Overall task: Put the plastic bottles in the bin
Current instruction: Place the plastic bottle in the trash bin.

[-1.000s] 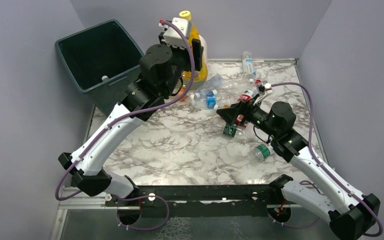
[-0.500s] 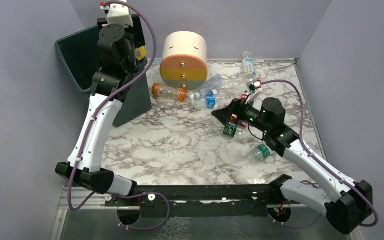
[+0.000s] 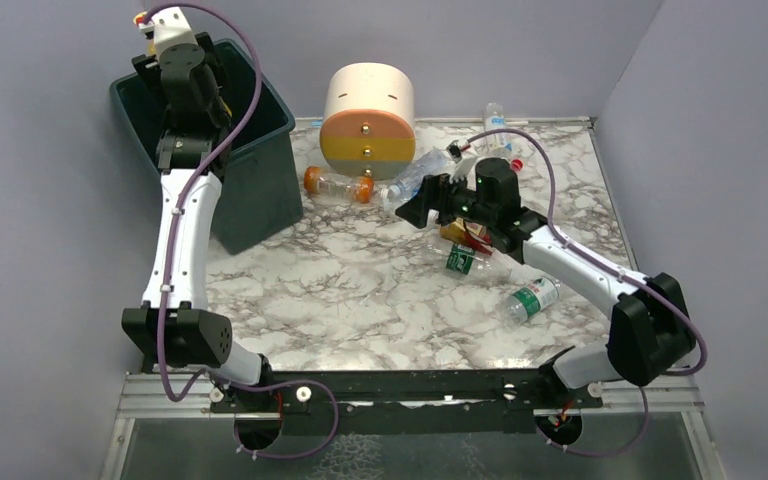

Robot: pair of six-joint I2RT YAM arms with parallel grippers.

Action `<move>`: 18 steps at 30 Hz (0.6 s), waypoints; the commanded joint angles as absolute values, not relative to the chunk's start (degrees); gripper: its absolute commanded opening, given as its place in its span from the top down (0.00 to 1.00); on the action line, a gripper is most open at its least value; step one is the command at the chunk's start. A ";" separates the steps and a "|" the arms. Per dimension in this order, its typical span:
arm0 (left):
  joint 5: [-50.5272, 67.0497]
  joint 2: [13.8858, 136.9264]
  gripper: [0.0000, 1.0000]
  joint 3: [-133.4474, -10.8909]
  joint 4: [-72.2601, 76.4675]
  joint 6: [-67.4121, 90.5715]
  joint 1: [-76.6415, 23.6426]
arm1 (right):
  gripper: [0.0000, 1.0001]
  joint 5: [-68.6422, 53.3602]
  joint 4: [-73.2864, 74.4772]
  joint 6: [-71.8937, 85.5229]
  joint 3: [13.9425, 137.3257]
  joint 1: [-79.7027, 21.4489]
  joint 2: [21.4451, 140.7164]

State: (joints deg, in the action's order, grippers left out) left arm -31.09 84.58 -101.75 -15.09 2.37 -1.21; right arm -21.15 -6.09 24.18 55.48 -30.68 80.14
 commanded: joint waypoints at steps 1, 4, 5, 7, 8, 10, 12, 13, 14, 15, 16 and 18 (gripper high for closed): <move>-29.15 86.67 0.22 -99.45 -15.42 6.61 0.09 | 0.00 -22.25 -7.59 20.24 60.70 -30.67 85.25; -28.83 87.56 0.10 -100.51 -17.55 7.81 1.05 | 0.00 -21.70 -6.79 18.27 64.86 -30.67 89.68; -28.55 87.70 0.06 -100.93 -18.13 8.16 1.20 | 0.00 -21.63 -6.81 17.68 66.14 -30.67 91.27; -27.91 87.65 0.02 -101.87 -19.29 8.62 1.31 | 0.01 -20.50 -6.64 16.14 69.07 -30.67 94.41; -27.46 87.56 0.01 -102.54 -20.03 8.94 1.31 | 0.01 -19.38 -6.63 15.72 70.29 -30.67 96.03; -26.37 87.33 0.01 -104.08 -21.85 9.65 1.32 | 0.01 -17.37 -6.11 14.49 72.76 -30.67 99.02; -24.70 87.15 0.01 -106.17 -24.72 10.46 1.31 | 0.02 -16.80 -5.71 12.91 75.29 -30.67 101.87; -23.54 87.04 0.01 -107.01 -26.20 11.22 1.27 | 0.03 -16.79 -5.45 12.22 76.59 -30.67 103.31; -22.33 86.71 0.01 -107.40 -27.45 11.75 1.28 | 0.04 -16.72 -5.19 11.70 77.90 -30.67 104.58; -21.26 86.29 0.01 -107.56 -28.44 12.11 1.23 | 0.04 -16.14 -4.92 11.02 78.95 -30.67 105.90; -20.28 85.67 0.01 -107.58 -29.58 12.57 1.23 | 0.04 -15.54 -4.70 10.44 80.01 -30.67 107.05; -18.05 84.64 0.01 -107.10 -31.65 13.35 1.24 | 0.04 -15.12 -4.60 9.14 81.64 -30.72 108.88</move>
